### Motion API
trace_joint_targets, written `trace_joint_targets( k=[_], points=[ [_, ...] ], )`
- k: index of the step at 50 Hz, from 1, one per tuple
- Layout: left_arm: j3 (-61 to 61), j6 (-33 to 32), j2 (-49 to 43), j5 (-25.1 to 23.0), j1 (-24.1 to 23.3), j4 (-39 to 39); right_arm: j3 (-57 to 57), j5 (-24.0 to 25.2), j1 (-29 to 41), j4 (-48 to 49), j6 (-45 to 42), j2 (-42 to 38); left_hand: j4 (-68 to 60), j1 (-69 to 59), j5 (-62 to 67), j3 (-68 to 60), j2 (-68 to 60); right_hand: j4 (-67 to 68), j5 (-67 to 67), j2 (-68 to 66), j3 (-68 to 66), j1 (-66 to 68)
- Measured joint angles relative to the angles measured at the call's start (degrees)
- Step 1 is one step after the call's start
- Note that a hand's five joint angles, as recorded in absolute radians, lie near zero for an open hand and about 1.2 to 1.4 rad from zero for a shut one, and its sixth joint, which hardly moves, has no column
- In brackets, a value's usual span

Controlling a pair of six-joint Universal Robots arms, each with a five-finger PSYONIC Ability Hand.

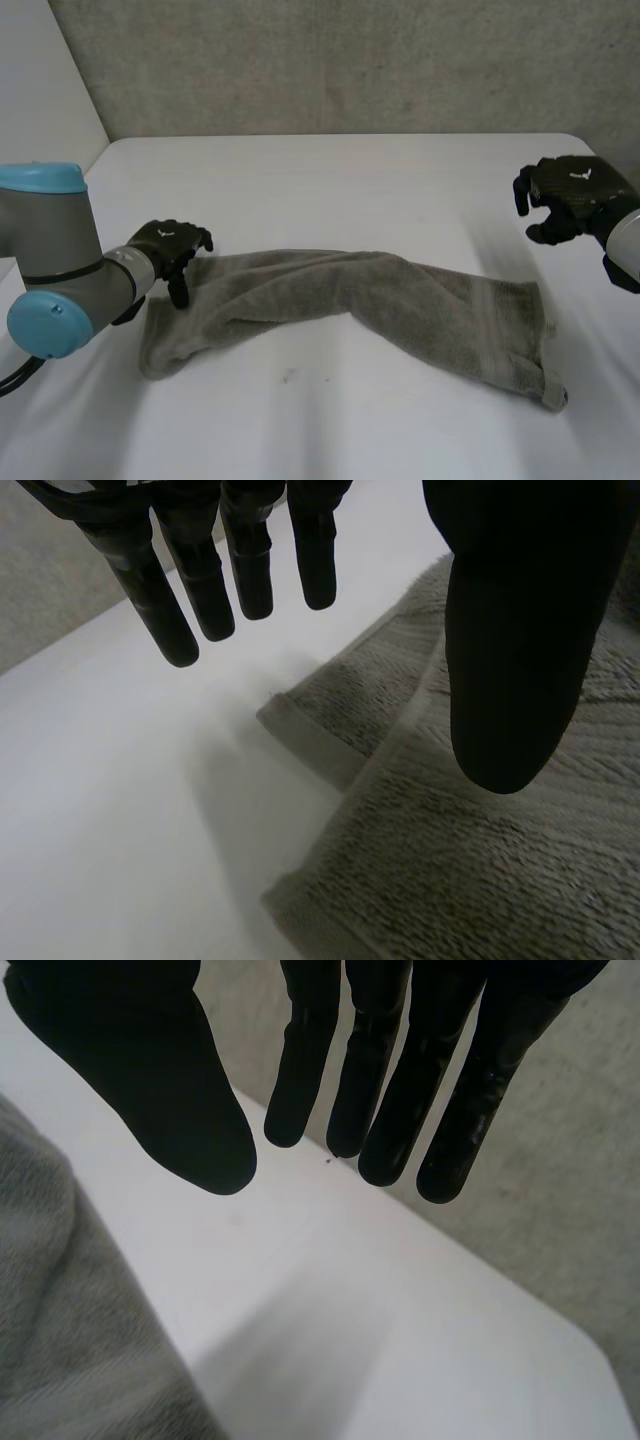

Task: Fold the towel.

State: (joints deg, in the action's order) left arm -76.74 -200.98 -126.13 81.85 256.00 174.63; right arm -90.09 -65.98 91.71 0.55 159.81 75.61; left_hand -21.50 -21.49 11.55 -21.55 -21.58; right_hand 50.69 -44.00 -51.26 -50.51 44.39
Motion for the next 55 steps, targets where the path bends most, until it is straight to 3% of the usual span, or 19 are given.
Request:
trace_joint_targets(
  k=[19,24,28,33,38,40,42,55],
  points=[
    [-0.6,0.1,-2.4,-0.1,-0.6,-1.0,0.3,-0.3,-0.5,0.2,-0.3,-5.2,-15.4,-15.5,15.2,-15.3,-15.2,-2.8,0.0,2.8,2.6,-2.0],
    [-1.0,0.1,-2.3,0.0,-0.7,-1.4,0.3,-0.3,-0.5,0.3,-0.7,-5.7,-25.6,-25.6,25.4,-25.9,-26.0,-3.4,0.0,3.6,3.4,-2.5],
    [-1.1,0.2,-2.1,0.2,-0.8,-1.6,0.3,-0.6,-0.5,0.3,-1.3,-6.1,-40.6,-40.8,40.4,-40.4,-40.9,-4.0,0.0,3.9,3.9,-2.9],
    [-1.1,0.3,-1.5,0.6,-1.1,-1.5,0.3,-1.6,-0.5,0.3,-2.3,-6.6,-45.1,-44.0,44.5,-45.0,-45.2,-4.8,0.0,4.9,4.7,-3.6],
    [-1.6,1.7,3.3,0.9,-2.0,-1.2,0.6,-3.1,-0.4,0.2,-3.3,-7.6,-47.5,-45.6,46.7,-47.3,-47.5,-18.5,0.0,19.1,18.2,-16.1],
    [-2.2,2.5,6.0,0.9,-2.3,-1.0,1.1,-3.5,-0.4,0.0,-3.4,-8.5,-47.8,-45.7,46.9,-47.7,-47.8,-32.4,0.0,33.1,32.6,-27.9],
    [-2.8,3.0,8.0,0.8,-2.6,-1.0,1.6,-3.6,-0.4,-0.2,-3.3,-9.1,-47.9,-45.9,47.1,-47.8,-47.9,-36.8,0.0,37.0,37.0,-31.6],
    [-7.0,3.4,20.5,0.4,-6.2,-1.2,9.3,-1.7,1.0,-9.1,0.4,-15.7,-48.2,-45.9,47.4,-48.0,-48.1,-37.3,0.0,37.9,38.3,-32.1]
  ],
)
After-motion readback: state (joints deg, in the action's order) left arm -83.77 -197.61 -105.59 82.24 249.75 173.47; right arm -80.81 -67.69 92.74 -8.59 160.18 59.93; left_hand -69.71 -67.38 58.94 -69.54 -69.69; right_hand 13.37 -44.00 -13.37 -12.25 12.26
